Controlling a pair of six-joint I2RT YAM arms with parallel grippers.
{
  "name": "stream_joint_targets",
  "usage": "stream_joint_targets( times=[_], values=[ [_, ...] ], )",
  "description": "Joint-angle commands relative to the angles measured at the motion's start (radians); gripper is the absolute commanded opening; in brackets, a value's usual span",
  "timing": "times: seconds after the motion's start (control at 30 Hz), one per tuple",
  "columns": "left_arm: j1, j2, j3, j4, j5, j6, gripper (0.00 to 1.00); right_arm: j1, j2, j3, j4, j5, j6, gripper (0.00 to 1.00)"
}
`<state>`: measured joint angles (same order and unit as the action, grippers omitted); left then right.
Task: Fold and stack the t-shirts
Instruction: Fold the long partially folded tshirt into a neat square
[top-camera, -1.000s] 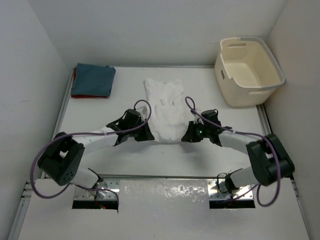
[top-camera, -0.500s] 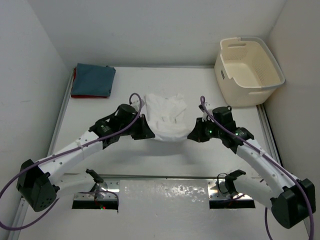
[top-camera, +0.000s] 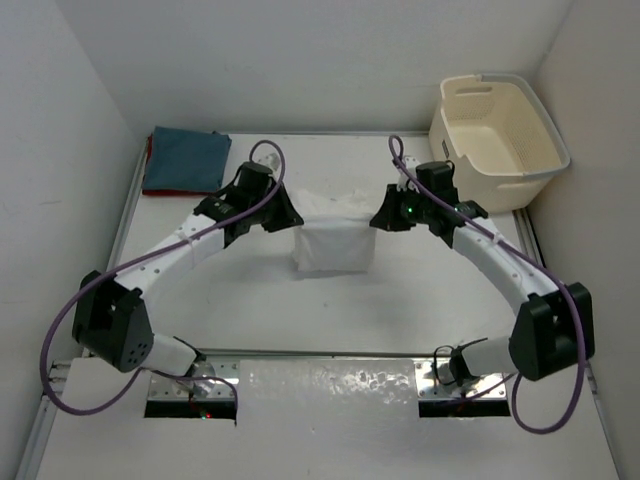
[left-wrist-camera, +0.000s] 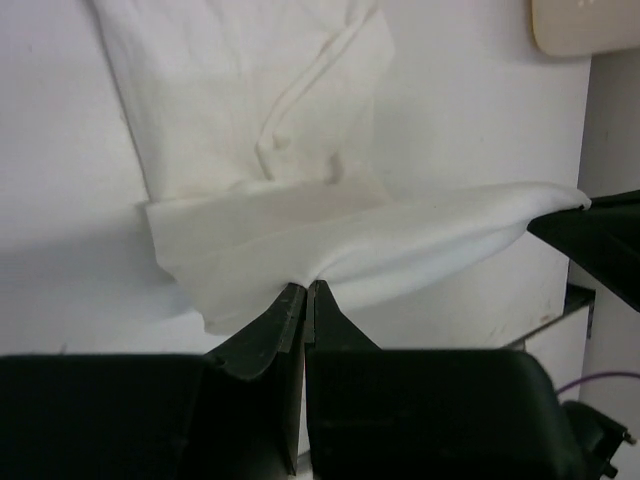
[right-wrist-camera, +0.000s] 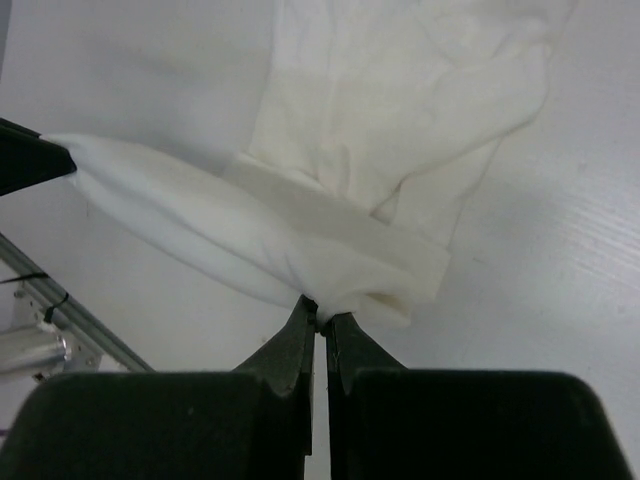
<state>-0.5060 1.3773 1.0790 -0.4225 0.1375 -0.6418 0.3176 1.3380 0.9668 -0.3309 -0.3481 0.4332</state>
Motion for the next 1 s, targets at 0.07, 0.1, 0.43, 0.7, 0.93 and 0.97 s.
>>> stream_joint_targets(
  times=[0.07,0.1,0.43,0.7,0.93,0.97],
  values=[
    [0.04,0.115,0.171,0.05,-0.044,0.099,0.0,-0.041,0.13,0.151,0.089,-0.019,-0.019,0.0],
    [0.052,0.135,0.208,0.045,-0.045,0.108,0.0,-0.049,0.148,0.162,0.099,-0.02,-0.017,0.0],
    [0.152,0.403,0.459,0.01,-0.016,0.202,0.0,-0.097,0.377,0.355,0.124,-0.072,0.006,0.0],
    [0.207,0.607,0.616,0.034,0.042,0.229,0.0,-0.129,0.62,0.553,0.101,-0.106,0.024,0.0],
    [0.21,0.782,0.785,0.024,0.08,0.251,0.0,-0.144,0.754,0.656,0.102,-0.062,0.049,0.0],
    [0.21,0.798,0.795,0.015,0.076,0.251,0.0,-0.147,0.773,0.674,0.086,-0.061,0.045,0.0]
  ],
)
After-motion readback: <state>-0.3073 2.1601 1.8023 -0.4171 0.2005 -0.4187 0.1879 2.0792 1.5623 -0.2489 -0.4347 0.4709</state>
